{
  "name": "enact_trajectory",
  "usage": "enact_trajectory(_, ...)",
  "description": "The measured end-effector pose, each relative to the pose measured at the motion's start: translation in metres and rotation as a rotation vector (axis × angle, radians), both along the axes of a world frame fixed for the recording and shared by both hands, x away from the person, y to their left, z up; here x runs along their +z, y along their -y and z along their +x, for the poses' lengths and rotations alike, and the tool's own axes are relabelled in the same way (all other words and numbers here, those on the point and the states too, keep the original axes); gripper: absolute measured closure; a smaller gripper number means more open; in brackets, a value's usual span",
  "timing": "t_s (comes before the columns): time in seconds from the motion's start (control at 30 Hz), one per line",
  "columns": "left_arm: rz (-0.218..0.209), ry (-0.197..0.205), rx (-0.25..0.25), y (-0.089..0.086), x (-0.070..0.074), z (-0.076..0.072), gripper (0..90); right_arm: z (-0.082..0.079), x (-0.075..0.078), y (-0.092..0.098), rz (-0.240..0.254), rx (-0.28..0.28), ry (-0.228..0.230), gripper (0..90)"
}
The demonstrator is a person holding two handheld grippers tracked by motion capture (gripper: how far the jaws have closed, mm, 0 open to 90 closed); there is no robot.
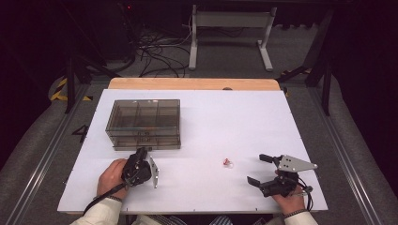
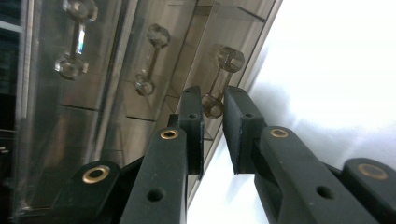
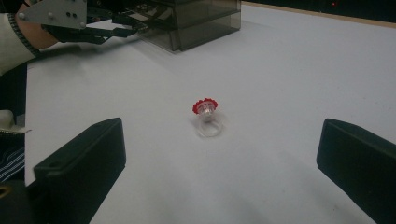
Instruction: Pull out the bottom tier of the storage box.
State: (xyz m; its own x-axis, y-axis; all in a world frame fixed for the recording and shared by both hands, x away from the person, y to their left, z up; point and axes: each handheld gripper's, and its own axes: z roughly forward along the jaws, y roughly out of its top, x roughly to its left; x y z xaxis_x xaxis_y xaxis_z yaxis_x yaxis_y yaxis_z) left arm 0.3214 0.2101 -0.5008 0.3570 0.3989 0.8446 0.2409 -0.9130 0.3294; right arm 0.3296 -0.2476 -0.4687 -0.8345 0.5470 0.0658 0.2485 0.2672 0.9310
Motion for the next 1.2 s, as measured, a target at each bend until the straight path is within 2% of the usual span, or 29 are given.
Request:
enact_trajectory(0.07, -0.014, -0.008, 0.000, -0.002, 0.001, 0.000, 77.3, 0.000, 0.000, 0.000, 0.001, 0.000, 0.000, 1.9)
enact_trajectory(0.17, -0.042, -0.015, -0.010, -0.004, 0.004, -0.001, 71.3, 0.000, 0.000, 0.000, 0.000, 0.000, 0.000, 1.9)
enact_trajectory(0.3, -0.058, -0.025, -0.026, -0.004, 0.008, -0.005, 66.5, 0.000, 0.000, 0.000, 0.000, -0.001, 0.001, 1.9)
enact_trajectory(0.4, -0.088, -0.038, -0.038, -0.004, 0.013, -0.008, 64.2, 0.000, 0.000, 0.000, 0.000, -0.001, 0.000, 1.9)
enact_trajectory(0.43, -0.110, -0.046, -0.044, -0.005, 0.014, -0.008, 63.4, 0.000, 0.000, 0.000, 0.000, -0.001, 0.000, 1.9)
enact_trajectory(0.47, -0.110, -0.049, -0.049, -0.005, 0.016, -0.009, 63.3, 0.000, 0.000, 0.000, 0.000, -0.001, 0.000, 1.9)
enact_trajectory(0.53, -0.161, -0.054, -0.061, -0.006, 0.018, -0.011, 62.4, 0.000, 0.000, 0.000, 0.000, -0.001, 0.001, 1.9)
enact_trajectory(0.6, -0.188, -0.058, -0.070, -0.006, 0.020, -0.012, 61.9, 0.000, 0.000, 0.000, -0.001, -0.002, 0.001, 1.9)
enact_trajectory(0.7, -0.207, -0.063, -0.084, -0.006, 0.022, -0.012, 60.5, 0.000, 0.000, 0.000, -0.001, -0.002, 0.000, 1.9)
enact_trajectory(0.73, -0.233, -0.065, -0.090, -0.006, 0.021, -0.012, 60.1, 0.000, 0.000, 0.000, -0.001, -0.003, 0.000, 1.9)
enact_trajectory(0.8, -0.258, -0.070, -0.105, -0.007, 0.024, -0.013, 59.5, 0.000, 0.000, 0.000, -0.001, -0.004, 0.000, 1.9)
enact_trajectory(0.87, -0.313, -0.112, -0.128, -0.007, 0.027, -0.014, 59.5, 0.000, 0.000, 0.000, 0.000, -0.005, 0.000, 1.9)
enact_trajectory(0.93, -0.345, -0.134, -0.145, -0.008, 0.030, -0.013, 58.7, 0.000, 0.000, 0.000, 0.000, -0.005, 0.000, 1.9)
enact_trajectory(1.1, -0.427, -0.172, -0.177, -0.011, 0.034, -0.012, 50.9, -0.001, 0.000, 0.001, 0.004, -0.007, -0.001, 1.9)
enact_trajectory(1.2, -0.492, -0.197, -0.195, -0.015, 0.038, -0.011, 47.5, -0.001, 0.000, 0.001, 0.002, -0.007, 0.001, 1.9)
